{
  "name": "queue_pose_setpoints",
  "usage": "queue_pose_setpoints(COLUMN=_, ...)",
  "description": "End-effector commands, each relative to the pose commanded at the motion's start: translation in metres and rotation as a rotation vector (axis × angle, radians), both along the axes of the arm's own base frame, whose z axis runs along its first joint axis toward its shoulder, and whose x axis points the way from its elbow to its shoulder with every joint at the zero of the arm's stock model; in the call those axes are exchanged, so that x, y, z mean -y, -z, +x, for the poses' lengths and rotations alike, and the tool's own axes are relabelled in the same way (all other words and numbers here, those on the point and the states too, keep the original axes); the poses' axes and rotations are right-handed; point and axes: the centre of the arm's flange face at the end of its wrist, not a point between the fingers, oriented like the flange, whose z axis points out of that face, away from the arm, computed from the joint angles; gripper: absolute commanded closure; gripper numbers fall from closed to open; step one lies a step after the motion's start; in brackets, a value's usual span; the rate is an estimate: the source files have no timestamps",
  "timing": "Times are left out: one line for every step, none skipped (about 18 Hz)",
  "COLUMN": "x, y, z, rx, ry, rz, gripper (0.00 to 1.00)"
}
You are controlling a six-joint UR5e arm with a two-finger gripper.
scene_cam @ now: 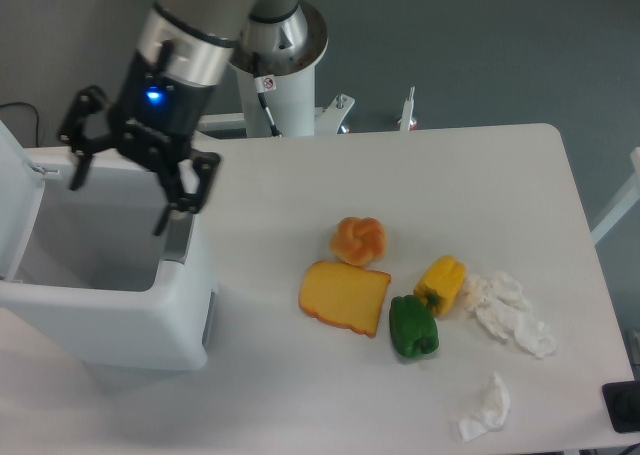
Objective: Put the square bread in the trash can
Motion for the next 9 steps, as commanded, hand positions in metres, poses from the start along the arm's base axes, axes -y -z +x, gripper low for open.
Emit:
queue_pose_setpoints(x=0.004, y=0.002, z=-0.006, rx=-0.038, ry=-0.008, rz=-0.026, gripper=0.00)
queue_pose_setpoints(x=0.006, y=0.005, z=-0.011, rx=-0.077, ry=-0.010, rz=-0.053, gripper=0.00)
queue_pose_setpoints(x=0.008, y=0.008, z=-0.016, rx=-0.113, ry=-0.013, rz=-0.082, gripper=0.00)
queue_pose_setpoints(x=0.009, y=0.012, z=-0.021, rx=-0.147, ry=-0.013, rz=-0.112, gripper=0.00)
queue_pose_setpoints(x=0.010, y=0.015, z=-0.023, rx=-0.182, ry=-0.008, rz=-0.139, gripper=0.00)
queue_pose_setpoints(x=0.011, y=0.016, z=-0.025, rx=-0.218, ry=0.002, rz=-0.162, gripper=0.00)
queue_pose_setpoints(x=0.014, y=0.017, z=-0.028, rx=-0.253, ry=0.015, rz=-0.183, gripper=0.00)
queue_pose_setpoints(x=0.015, y=0.019, z=-0.030, rx=-0.286, ry=0.031, rz=-0.205, gripper=0.00)
queue_pose_setpoints(x=0.017, y=0.021, z=-0.032, rx=-0.313, ry=0.044, rz=-0.226, gripper=0.00)
